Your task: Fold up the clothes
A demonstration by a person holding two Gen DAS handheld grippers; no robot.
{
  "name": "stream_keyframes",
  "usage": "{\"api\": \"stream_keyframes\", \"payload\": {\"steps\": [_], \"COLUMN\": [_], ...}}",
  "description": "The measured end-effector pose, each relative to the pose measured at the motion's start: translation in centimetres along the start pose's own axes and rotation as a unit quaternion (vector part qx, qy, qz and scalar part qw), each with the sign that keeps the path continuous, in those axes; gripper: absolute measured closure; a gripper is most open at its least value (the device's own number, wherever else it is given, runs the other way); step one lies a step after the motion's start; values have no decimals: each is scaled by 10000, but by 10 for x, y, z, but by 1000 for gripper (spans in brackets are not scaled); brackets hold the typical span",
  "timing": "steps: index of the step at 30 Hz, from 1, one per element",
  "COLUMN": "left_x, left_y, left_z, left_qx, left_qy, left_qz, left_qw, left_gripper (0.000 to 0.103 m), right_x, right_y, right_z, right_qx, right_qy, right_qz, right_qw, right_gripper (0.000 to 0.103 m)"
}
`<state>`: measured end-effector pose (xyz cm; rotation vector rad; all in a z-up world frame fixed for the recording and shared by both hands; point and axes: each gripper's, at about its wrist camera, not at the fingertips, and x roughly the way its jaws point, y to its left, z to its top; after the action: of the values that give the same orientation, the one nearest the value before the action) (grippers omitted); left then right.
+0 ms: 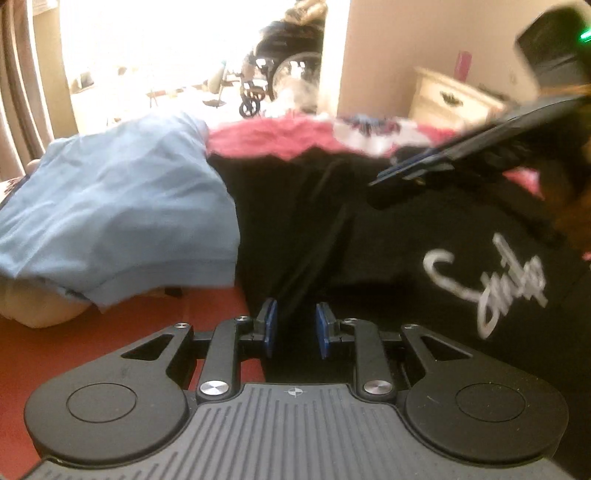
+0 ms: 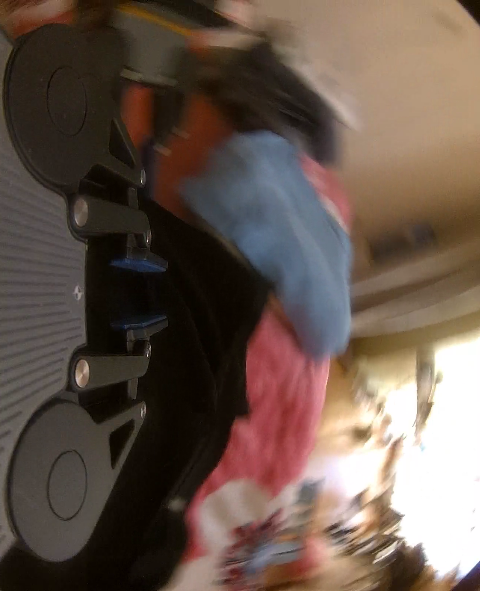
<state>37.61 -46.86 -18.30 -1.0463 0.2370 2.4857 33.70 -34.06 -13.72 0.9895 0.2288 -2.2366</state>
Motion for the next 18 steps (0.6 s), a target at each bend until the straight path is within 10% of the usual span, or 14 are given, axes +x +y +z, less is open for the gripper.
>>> {"api": "stream_keyframes", "payload": {"steps": [6, 8, 18], "left_x": [-3, -3, -4], "left_y": [-4, -1, 5], "left_z": [-5, -5, -3], "left_qx": [270, 189, -15], "left_qy": [-75, -66, -5], "left_qz": [107, 72, -49], "left_qw": [9995, 9998, 10000], "left_gripper": [79, 78, 71], "right_x": [31, 37, 25], "right_y": [56, 57, 53], "right_z": [-21, -28, -45], "right_qx": [-1840, -1986, -2015], "right_qy": [678, 860, 1199], "right_qz": [-532, -697, -616], "right_qw": [9791, 9738, 9702], "right_gripper": [67, 94, 93]}}
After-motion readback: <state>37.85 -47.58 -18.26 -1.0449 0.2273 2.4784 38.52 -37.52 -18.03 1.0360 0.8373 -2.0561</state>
